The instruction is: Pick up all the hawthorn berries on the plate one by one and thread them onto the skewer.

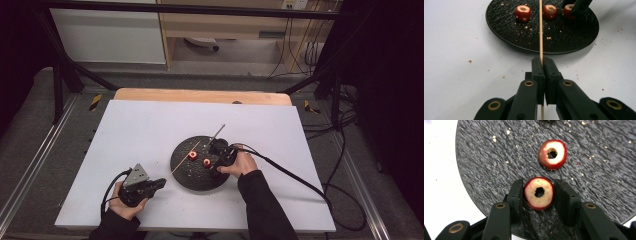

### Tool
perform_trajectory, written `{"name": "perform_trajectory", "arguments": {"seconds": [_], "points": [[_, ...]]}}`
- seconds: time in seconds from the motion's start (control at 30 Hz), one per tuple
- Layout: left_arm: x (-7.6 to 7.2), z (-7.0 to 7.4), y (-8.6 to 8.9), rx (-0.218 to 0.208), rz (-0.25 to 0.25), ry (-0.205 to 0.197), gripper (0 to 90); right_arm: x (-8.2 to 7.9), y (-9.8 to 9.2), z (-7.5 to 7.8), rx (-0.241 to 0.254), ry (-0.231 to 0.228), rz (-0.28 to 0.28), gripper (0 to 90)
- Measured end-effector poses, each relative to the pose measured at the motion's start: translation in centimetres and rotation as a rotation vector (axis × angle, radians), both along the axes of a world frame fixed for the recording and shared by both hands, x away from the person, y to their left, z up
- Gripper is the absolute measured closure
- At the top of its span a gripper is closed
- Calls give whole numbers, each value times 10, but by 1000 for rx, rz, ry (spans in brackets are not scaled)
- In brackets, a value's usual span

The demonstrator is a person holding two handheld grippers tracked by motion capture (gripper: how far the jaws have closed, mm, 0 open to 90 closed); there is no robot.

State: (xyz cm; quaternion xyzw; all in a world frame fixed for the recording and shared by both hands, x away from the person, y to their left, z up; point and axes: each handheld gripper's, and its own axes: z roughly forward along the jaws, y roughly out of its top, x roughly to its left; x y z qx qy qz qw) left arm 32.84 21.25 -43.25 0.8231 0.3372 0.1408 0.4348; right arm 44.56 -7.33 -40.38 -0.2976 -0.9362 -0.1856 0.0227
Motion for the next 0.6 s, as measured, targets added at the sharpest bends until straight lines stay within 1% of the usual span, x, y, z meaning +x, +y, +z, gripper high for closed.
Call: {"name": "perform_trajectory", "arguments": {"seconds": [0.27, 0.3, 0.37, 0.6], "points": [[-1, 0, -1, 2, 1, -3, 879, -2, -5, 11, 53, -26, -48, 610], [-1, 0, -1, 2, 1, -4, 879, -2, -7, 14, 76, -36, -66, 610], [-1, 0, -1, 1, 2, -5, 880, -2, -8, 15, 79, -43, -71, 610], [-1, 0, -1, 0, 3, -7, 880, -6, -14, 25, 159, -77, -121, 611]]}}
